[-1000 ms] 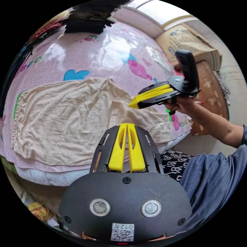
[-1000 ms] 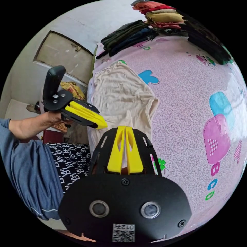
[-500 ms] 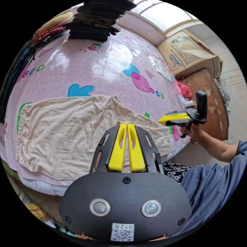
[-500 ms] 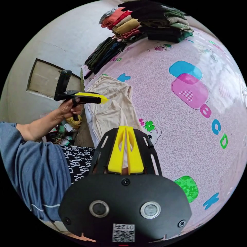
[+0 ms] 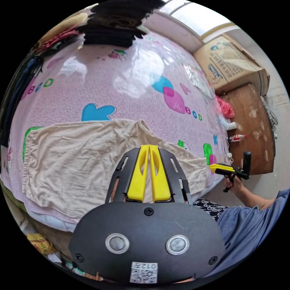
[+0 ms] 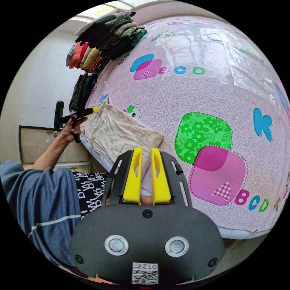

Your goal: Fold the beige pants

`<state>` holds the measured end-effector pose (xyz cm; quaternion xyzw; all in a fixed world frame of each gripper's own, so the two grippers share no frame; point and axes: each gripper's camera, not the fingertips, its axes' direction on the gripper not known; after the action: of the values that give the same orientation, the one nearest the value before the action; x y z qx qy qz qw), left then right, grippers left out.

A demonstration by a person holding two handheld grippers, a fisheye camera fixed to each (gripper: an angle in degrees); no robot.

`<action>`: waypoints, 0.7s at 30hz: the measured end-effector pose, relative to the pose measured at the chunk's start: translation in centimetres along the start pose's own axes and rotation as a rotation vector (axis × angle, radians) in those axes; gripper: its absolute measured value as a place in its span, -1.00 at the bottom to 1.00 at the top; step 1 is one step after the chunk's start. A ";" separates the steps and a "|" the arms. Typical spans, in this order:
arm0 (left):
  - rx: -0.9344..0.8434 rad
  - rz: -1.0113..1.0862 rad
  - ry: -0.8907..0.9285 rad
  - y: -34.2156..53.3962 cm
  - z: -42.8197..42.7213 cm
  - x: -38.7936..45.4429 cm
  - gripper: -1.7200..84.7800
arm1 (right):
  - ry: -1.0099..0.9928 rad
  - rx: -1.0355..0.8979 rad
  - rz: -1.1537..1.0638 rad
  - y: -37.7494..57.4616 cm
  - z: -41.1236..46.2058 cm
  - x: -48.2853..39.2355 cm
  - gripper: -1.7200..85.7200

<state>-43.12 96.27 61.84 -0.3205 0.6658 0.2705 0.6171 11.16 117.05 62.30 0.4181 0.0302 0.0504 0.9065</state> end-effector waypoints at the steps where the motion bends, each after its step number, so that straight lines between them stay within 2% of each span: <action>1: 0.029 0.003 -0.003 0.3 -0.6 0.2 -0.95 | -0.029 0.005 0.030 0.4 0.0 1.0 -0.83; 4: 0.085 0.031 0.021 1.9 -2.0 1.2 -0.95 | -0.149 0.025 0.142 1.8 0.5 5.2 -0.79; 7: -0.006 0.085 -0.014 3.0 -0.4 2.0 -0.95 | -0.258 0.012 0.192 2.4 1.7 8.1 -0.77; 11: -0.070 0.001 -0.063 4.1 1.7 0.3 -0.95 | -0.336 0.013 0.235 2.2 2.6 10.9 -0.84; 14: -0.046 -0.049 -0.002 4.7 1.4 -0.8 -0.95 | -0.373 0.005 0.243 1.9 2.6 12.5 -0.90; 19: 0.012 0.000 -0.102 5.5 -1.0 0.4 -0.95 | -0.515 0.076 0.282 2.5 0.5 15.0 -0.93; 21: -0.065 -0.001 -0.130 5.5 0.0 0.2 -0.95 | -0.526 0.077 0.284 2.7 -0.7 15.8 -0.93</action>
<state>-47.35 99.83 61.42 -0.3225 0.6151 0.3120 0.6483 26.59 121.13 63.68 0.4508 -0.2624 0.0653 0.8507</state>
